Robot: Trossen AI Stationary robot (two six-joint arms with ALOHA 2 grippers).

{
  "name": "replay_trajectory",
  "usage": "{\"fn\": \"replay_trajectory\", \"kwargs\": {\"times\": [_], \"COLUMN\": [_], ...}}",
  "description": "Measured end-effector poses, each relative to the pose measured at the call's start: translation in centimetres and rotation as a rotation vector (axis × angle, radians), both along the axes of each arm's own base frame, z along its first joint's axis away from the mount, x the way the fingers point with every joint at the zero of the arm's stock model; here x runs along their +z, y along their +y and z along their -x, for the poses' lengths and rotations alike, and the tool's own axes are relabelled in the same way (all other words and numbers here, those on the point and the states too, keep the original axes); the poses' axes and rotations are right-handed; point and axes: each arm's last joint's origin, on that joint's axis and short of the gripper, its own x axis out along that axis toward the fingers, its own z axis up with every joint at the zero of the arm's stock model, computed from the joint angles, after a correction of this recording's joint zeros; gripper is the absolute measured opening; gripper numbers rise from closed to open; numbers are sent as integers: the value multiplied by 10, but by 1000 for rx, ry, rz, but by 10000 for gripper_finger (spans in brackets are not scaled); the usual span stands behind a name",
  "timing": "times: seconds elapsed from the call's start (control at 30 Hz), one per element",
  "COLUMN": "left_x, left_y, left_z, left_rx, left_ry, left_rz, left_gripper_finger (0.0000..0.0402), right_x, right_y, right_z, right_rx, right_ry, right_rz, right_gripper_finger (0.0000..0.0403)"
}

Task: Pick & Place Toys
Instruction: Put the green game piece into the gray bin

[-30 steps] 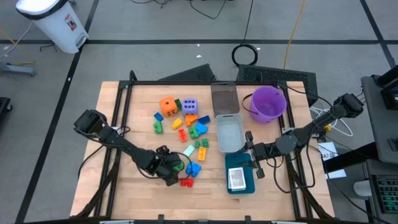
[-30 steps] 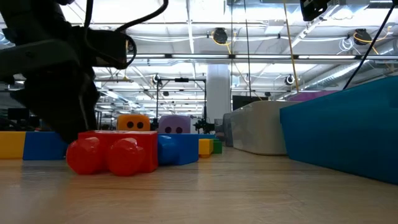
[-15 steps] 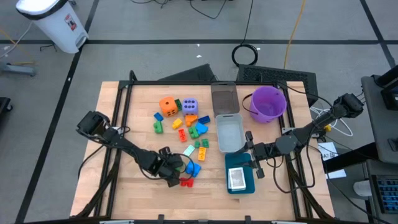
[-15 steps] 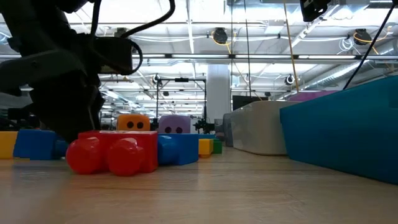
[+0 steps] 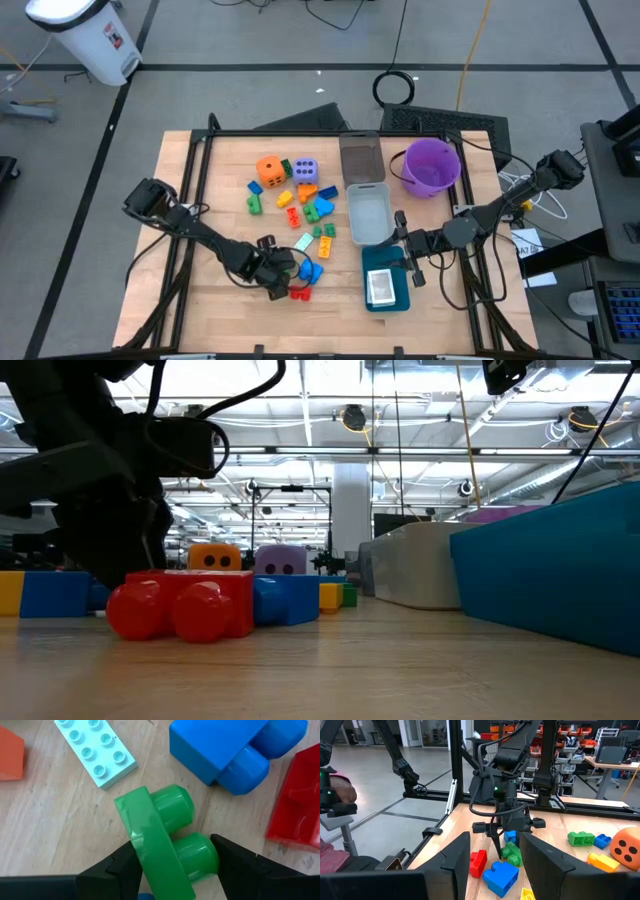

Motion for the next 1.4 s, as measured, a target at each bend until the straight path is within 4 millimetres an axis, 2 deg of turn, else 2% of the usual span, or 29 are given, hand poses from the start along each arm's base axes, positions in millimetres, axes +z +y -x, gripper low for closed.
{"fn": "replay_trajectory", "kwargs": {"times": [0.33,0.57,0.67,0.77,0.9,1.0,1.13,1.4], "left_x": [6,48,68,87,98,105,112,116], "left_y": [2,4,3,2,4,11,23,50], "left_z": [1,-1,-6,-14,-26,-35,-46,-59], "left_rx": [-3,-37,-88,-152,-251,-280,-289,-295], "left_ry": [-7,-96,-169,-256,-351,-393,-435,-435], "left_rz": [3,-14,-79,-223,-464,-577,-641,-687], "left_gripper_finger": [209,209,209,208,208,208,208,208], "right_x": [0,0,0,0,0,-2,-6,-43], "right_y": [0,0,0,0,0,0,-1,-18], "right_z": [0,0,0,0,0,0,-2,-9], "right_rx": [0,-1,0,-1,0,-1,-10,-97], "right_ry": [1,1,1,1,3,14,23,45], "right_rz": [1,1,1,1,2,13,18,-6], "right_gripper_finger": [146,146,146,146,146,146,146,146]}}
